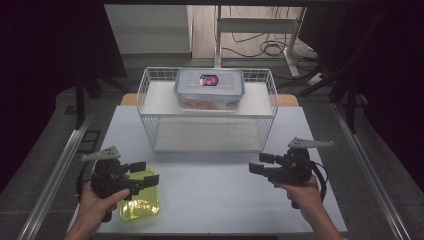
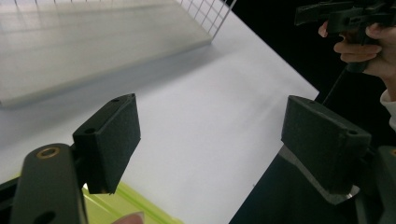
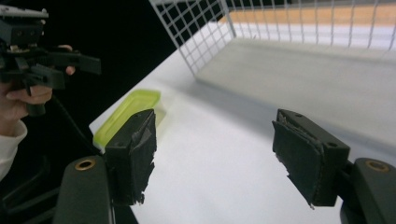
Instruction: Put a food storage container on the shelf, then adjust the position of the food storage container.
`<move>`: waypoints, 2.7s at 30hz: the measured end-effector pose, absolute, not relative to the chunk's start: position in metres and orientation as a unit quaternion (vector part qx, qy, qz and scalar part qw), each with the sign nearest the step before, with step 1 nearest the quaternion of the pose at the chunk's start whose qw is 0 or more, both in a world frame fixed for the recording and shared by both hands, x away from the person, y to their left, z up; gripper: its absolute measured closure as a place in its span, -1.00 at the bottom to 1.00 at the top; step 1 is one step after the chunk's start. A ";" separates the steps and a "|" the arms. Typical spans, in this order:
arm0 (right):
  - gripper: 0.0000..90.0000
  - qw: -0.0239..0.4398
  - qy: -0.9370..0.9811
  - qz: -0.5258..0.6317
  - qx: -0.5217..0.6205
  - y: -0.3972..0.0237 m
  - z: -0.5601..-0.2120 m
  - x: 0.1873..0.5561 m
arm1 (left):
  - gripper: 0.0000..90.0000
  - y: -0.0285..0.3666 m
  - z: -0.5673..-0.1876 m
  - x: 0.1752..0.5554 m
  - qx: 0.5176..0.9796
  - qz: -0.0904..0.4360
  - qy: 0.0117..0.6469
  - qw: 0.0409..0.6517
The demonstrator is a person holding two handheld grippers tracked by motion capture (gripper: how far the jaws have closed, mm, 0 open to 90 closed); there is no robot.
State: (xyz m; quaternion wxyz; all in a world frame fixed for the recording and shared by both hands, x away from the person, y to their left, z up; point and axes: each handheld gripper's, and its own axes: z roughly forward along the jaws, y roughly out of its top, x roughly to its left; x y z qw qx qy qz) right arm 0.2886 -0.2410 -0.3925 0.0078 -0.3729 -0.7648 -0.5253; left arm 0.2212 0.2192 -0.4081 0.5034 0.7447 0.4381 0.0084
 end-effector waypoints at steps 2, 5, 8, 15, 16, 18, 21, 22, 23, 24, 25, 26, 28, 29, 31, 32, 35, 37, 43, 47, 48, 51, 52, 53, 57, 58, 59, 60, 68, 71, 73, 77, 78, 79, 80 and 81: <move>-0.33 0.011 -0.766 -0.524 -0.373 -0.241 -0.399 0.285 | -0.57 0.218 -0.412 0.220 0.747 0.011 0.440 0.499; -0.32 0.012 -0.770 -0.518 -0.373 -0.241 -0.406 0.284 | -0.56 0.216 -0.419 0.219 0.753 0.009 0.442 0.488; -0.32 0.010 -0.775 -0.510 -0.373 -0.241 -0.410 0.283 | -0.55 0.215 -0.423 0.219 0.757 0.011 0.442 0.481; -0.32 0.011 -0.774 -0.509 -0.376 -0.240 -0.413 0.280 | -0.55 0.217 -0.424 0.220 0.758 0.013 0.440 0.481; -0.33 0.010 -0.774 -0.507 -0.378 -0.240 -0.414 0.279 | -0.55 0.217 -0.424 0.220 0.759 0.015 0.440 0.479; -0.32 0.007 -0.774 -0.506 -0.381 -0.243 -0.415 0.278 | -0.55 0.218 -0.425 0.219 0.762 0.020 0.441 0.474; -0.32 0.006 -0.772 -0.505 -0.386 -0.246 -0.416 0.276 | -0.57 0.224 -0.425 0.215 0.767 0.026 0.438 0.469; -0.32 0.006 -0.772 -0.504 -0.388 -0.247 -0.417 0.275 | -0.57 0.227 -0.424 0.214 0.770 0.028 0.436 0.464; -0.32 0.006 -0.771 -0.504 -0.390 -0.249 -0.417 0.273 | -0.58 0.229 -0.424 0.213 0.772 0.030 0.435 0.462; -0.32 0.007 -0.770 -0.503 -0.391 -0.250 -0.418 0.273 | -0.58 0.233 -0.423 0.212 0.775 0.033 0.435 0.458; -0.32 0.006 -0.771 -0.501 -0.392 -0.252 -0.419 0.272 | -0.58 0.237 -0.424 0.211 0.777 0.034 0.435 0.454; -0.32 0.005 -0.771 -0.500 -0.395 -0.253 -0.420 0.272 | -0.58 0.241 -0.425 0.209 0.778 0.035 0.438 0.449; -0.32 0.008 -0.769 -0.499 -0.401 -0.255 -0.423 0.273 | -0.58 0.251 -0.430 0.205 0.783 0.044 0.446 0.431; -0.33 0.010 -0.768 -0.496 -0.405 -0.256 -0.425 0.273 | -0.57 0.255 -0.432 0.203 0.784 0.046 0.450 0.425; -0.33 0.012 -0.769 -0.494 -0.406 -0.256 -0.427 0.273 | -0.48 0.266 -0.437 0.197 0.789 0.054 0.458 0.406; -0.33 0.013 -0.771 -0.491 -0.406 -0.255 -0.428 0.272 | -0.38 0.270 -0.438 0.194 0.790 0.055 0.461 0.400; -0.33 0.015 -0.771 -0.491 -0.405 -0.254 -0.428 0.272 | 0.08 0.283 -0.443 0.187 0.799 0.045 0.469 0.373; -0.33 0.018 -0.769 -0.492 -0.408 -0.255 -0.429 0.273 | 0.43 0.290 -0.446 0.183 0.806 0.038 0.472 0.355; -0.33 0.027 -0.767 -0.489 -0.415 -0.254 -0.434 0.275 | 0.94 0.298 -0.463 0.169 0.826 0.036 0.479 0.296; -0.34 0.034 -0.767 -0.485 -0.418 -0.251 -0.437 0.277 | 1.00 0.298 -0.481 0.171 0.831 0.026 0.486 0.267; -0.34 0.036 -0.768 -0.484 -0.418 -0.251 -0.437 0.277 | 1.00 0.296 -0.484 0.173 0.832 0.023 0.487 0.264; -0.34 0.036 -0.770 -0.483 -0.416 -0.250 -0.438 0.277 | 1.00 0.291 -0.489 0.178 0.834 0.016 0.485 0.262; -0.34 0.036 -0.770 -0.483 -0.416 -0.250 -0.438 0.277 | 1.00 0.289 -0.490 0.179 0.835 0.014 0.483 0.262; -0.34 0.036 -0.770 -0.483 -0.417 -0.250 -0.438 0.277 | 1.00 0.287 -0.490 0.180 0.838 0.013 0.480 0.259; -0.34 0.035 -0.768 -0.482 -0.421 -0.253 -0.439 0.278 | 1.00 0.279 -0.491 0.184 0.841 0.003 0.472 0.262; -0.34 0.036 -0.767 -0.482 -0.423 -0.254 -0.440 0.278 | 1.00 0.276 -0.491 0.185 0.842 0.001 0.471 0.265; -0.34 0.035 -0.766 -0.482 -0.424 -0.254 -0.440 0.278 | 1.00 0.273 -0.491 0.186 0.843 -0.001 0.468 0.266; -0.34 0.036 -0.765 -0.482 -0.425 -0.255 -0.441 0.279 | 1.00 0.269 -0.491 0.188 0.846 -0.001 0.464 0.264; -0.34 0.041 -0.764 -0.483 -0.425 -0.255 -0.440 0.278 | 1.00 0.235 -0.494 0.200 0.851 -0.009 0.450 0.270; -0.34 0.042 -0.764 -0.481 -0.428 -0.255 -0.441 0.279 | 1.00 0.223 -0.494 0.204 0.853 -0.010 0.447 0.271; -0.34 0.043 -0.764 -0.480 -0.429 -0.256 -0.441 0.279 | 1.00 0.216 -0.494 0.206 0.853 -0.012 0.444 0.273; -0.34 0.043 -0.764 -0.479 -0.429 -0.257 -0.442 0.280 | 1.00 0.205 -0.493 0.210 0.856 -0.009 0.440 0.272; -0.34 0.043 -0.764 -0.479 -0.430 -0.257 -0.441 0.280 | 1.00 0.203 -0.493 0.211 0.854 -0.008 0.442 0.275; -0.34 0.043 -0.763 -0.479 -0.431 -0.257 -0.441 0.279 | 1.00 0.202 -0.493 0.212 0.854 -0.007 0.442 0.276; -0.34 0.043 -0.763 -0.479 -0.431 -0.258 -0.441 0.280 | 1.00 0.201 -0.493 0.211 0.853 -0.008 0.441 0.277; -0.34 0.043 -0.763 -0.479 -0.431 -0.258 -0.441 0.279 | 1.00 0.201 -0.493 0.210 0.852 -0.011 0.441 0.280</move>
